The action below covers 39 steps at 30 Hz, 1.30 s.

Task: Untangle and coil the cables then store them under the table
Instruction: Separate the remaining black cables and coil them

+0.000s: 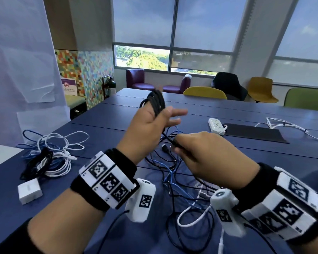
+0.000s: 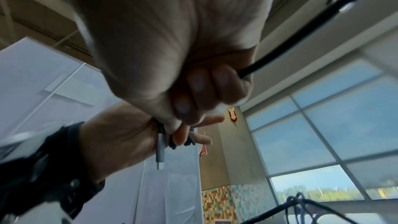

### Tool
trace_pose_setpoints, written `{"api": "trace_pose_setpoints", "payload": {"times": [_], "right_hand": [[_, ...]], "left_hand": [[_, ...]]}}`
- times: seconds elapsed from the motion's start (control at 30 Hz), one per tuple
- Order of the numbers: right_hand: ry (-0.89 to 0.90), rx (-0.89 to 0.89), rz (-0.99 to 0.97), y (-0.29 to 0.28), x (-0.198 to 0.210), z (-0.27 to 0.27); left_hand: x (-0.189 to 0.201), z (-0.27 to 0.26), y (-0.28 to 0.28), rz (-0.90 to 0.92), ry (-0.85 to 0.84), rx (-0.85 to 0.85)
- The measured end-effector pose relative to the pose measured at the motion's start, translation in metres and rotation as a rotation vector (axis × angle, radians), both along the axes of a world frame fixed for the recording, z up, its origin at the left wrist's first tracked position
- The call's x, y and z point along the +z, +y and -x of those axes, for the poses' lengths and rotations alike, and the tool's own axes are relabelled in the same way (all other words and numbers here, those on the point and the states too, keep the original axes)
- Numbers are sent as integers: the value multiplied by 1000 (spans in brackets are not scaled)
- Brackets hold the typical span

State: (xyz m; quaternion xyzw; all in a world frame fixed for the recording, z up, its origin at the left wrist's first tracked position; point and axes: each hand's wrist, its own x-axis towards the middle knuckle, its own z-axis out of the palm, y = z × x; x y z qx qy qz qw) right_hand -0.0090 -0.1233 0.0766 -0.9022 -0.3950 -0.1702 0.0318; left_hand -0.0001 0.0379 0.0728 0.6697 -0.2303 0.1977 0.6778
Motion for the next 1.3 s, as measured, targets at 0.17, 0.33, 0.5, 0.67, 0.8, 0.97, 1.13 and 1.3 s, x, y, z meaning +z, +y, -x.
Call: {"api": "trace_pose_setpoints", "payload": {"times": [0.17,0.33,0.5,0.67,0.8,0.97,1.13,1.3], "right_hand": [[238,6,-64,0,19,-10],[379,-91,7,-17,29,-19],[499,-84,-208,-34,26,-23],[448,12,-626,-42,34,-23],[236,51,-810,-45,44,-30],[103,-93,-898,-44,35,-51],[181,-174,-607,-33,3,-46],[192,-191,-259,-15,-11,-23]], "left_hand": [[-5,-7,4,-826,-362,403],[5,-17,22,-1157,-375,541],[15,-23,56,-1148,-143,640],[-1,-19,61,-993,38,406],[-9,-9,48,-704,254,77],[-10,8,36,-4,458,-439],[-1,12,27,455,378,-572],[3,9,27,614,364,-508]]}}
